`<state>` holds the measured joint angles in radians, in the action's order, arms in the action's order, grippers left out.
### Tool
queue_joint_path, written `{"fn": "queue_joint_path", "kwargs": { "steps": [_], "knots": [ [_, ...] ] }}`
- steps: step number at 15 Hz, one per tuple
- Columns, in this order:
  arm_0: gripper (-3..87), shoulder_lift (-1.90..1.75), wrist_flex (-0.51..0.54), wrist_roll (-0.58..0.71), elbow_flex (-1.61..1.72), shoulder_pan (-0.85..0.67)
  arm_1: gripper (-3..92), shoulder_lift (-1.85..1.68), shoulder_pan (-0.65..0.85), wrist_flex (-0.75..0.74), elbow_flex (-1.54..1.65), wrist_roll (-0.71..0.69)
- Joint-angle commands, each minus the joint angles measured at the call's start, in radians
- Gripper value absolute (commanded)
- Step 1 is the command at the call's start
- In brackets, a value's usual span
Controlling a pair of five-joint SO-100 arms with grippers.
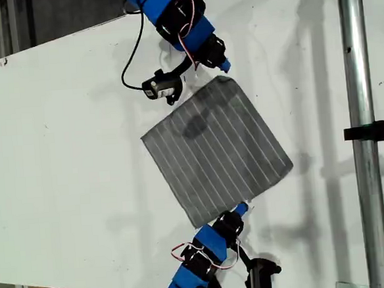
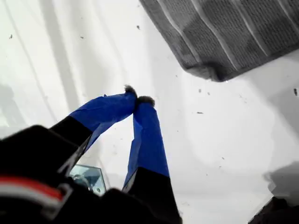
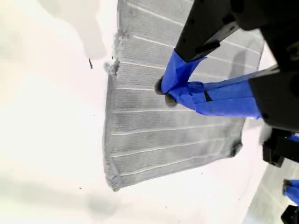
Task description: Grasp corners of a towel and fold twice.
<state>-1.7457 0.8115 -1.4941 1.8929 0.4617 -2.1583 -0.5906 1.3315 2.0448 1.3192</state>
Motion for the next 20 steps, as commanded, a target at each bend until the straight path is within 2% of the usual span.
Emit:
{"fn": "queue_joint_path", "kwargs": {
  "steps": [1,3,5,7,9,12,13,14,15,18,20],
  "knots": [
    [-2.9,0.183,-0.101,0.052,-0.187,-0.015,-0.2,-0.201,0.081,-0.008,0.101,-0.005],
    [-2.9,0.476,-0.035,0.095,-0.489,-0.008,-0.2,-0.255,0.132,0.009,0.133,-0.032],
    [-2.9,0.769,0.094,0.115,-0.839,-0.003,-0.2,-0.256,0.143,0.009,0.138,-0.043],
    [-2.9,0.89,0.094,0.074,-0.92,0.002,-0.2,-0.275,0.135,0.009,0.143,-0.043],
    [-2.9,0.884,0.094,-0.037,-0.824,0.011,-0.2,-0.296,0.118,0.011,0.143,-0.031],
    [-2.9,0.802,0.071,-0.101,-0.696,0.04,-0.2,-0.296,0.12,-0.006,0.152,-0.031],
    [-2.9,0.713,-0.002,-0.137,-0.551,0.051,-0.2,-0.296,0.121,-0.011,0.155,-0.032],
    [-2.9,0.584,-0.133,-0.176,-0.339,0.066,-0.2,-0.296,0.121,-0.012,0.156,-0.031],
    [-2.9,0.469,-0.222,-0.216,-0.161,0.078,-0.2,-0.296,0.12,-0.012,0.16,-0.031],
    [-2.9,0.262,-0.221,-0.295,0.1,0.089,-0.2,-0.296,0.126,-0.026,0.175,-0.035],
    [-2.9,0.127,-0.236,-0.285,0.253,0.063,-0.2,-0.296,0.126,-0.035,0.184,-0.037]
  ]
}}
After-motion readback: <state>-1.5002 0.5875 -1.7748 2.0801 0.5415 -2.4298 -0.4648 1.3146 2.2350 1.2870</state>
